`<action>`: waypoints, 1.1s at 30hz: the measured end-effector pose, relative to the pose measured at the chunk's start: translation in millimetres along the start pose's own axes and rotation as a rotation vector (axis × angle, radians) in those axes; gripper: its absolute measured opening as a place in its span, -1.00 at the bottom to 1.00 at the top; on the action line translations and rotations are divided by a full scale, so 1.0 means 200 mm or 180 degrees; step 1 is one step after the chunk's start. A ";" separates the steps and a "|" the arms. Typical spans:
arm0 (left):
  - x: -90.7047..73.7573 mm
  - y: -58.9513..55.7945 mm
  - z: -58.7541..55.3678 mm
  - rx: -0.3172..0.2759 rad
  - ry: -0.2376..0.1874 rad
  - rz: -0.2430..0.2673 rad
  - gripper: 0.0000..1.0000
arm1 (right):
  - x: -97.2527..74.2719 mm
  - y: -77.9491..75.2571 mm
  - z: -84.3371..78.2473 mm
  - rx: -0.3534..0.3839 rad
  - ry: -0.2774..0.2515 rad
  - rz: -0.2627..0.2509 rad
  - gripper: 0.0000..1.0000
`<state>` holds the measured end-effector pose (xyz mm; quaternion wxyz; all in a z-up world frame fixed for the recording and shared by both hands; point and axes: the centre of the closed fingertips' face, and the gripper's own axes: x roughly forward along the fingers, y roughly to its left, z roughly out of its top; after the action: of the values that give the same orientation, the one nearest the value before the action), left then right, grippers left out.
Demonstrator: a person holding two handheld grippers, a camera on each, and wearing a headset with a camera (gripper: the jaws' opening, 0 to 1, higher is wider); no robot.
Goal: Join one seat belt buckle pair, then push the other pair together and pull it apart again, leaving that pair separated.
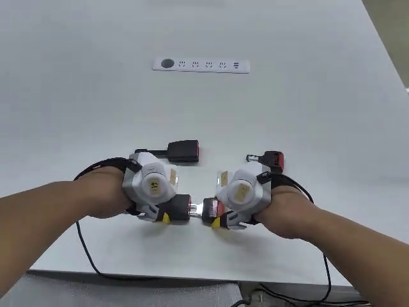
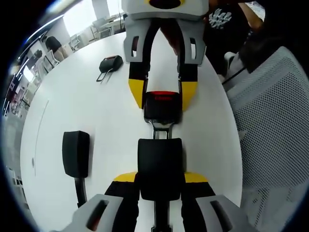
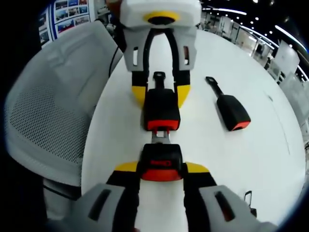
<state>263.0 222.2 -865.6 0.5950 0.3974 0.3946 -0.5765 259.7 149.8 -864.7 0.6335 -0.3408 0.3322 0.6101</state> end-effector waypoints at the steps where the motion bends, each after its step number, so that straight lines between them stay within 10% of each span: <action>1: 0.00 0.00 0.00 -0.0004 0.0007 0.0001 -0.33 | 0.00 0.00 -0.01 -0.0015 0.0040 -0.0005 -0.30; 18: 0.00 0.00 0.01 0.0088 -0.0007 -0.0054 -0.34 | 0.02 -0.01 0.03 0.0067 -0.0113 0.0068 -0.34; 33: 0.01 -0.01 0.01 0.0096 -0.0008 -0.0059 -0.34 | 0.03 -0.01 0.03 -0.0043 0.0124 0.0027 -0.35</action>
<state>261.6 220.4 -866.7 0.5841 0.4019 0.3887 -0.5884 261.3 157.9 -866.6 0.6220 -0.3554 0.3418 0.6083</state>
